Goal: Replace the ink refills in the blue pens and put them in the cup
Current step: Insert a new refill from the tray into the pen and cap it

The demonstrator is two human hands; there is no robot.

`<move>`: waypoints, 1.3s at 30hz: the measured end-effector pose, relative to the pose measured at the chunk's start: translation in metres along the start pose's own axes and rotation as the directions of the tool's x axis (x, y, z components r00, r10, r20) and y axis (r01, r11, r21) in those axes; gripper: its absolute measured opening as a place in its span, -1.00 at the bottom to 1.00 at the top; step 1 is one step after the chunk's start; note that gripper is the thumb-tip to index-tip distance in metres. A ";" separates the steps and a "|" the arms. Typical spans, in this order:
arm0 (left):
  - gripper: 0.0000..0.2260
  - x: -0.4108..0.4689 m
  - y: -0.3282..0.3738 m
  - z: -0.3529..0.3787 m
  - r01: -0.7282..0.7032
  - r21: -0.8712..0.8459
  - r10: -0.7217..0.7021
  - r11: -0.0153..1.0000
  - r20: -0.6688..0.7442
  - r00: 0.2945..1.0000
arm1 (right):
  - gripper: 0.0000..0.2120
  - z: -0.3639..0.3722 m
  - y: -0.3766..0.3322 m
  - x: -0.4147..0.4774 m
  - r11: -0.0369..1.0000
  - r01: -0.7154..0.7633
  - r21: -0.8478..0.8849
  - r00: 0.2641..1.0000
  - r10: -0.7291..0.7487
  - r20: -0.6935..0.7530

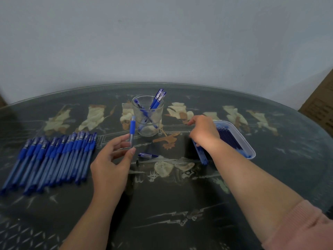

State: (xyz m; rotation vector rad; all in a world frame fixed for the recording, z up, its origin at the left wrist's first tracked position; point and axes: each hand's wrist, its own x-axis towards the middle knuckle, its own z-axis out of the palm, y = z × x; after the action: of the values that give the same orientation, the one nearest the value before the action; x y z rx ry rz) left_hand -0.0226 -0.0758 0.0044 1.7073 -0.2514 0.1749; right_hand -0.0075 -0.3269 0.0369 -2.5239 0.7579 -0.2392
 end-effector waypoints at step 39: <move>-0.58 -0.002 0.000 0.003 -0.051 0.010 0.051 0.999 0.017 0.999 | -0.75 -0.021 0.048 -0.015 0.987 -0.162 -0.006 0.986 0.162 -0.036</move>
State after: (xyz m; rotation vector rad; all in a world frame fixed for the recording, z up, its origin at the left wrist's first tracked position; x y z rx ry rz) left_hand -0.0248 -0.0789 0.0033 1.7138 -0.3077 0.1997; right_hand -0.0491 -0.3614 0.0311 -2.4560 0.9748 -0.2259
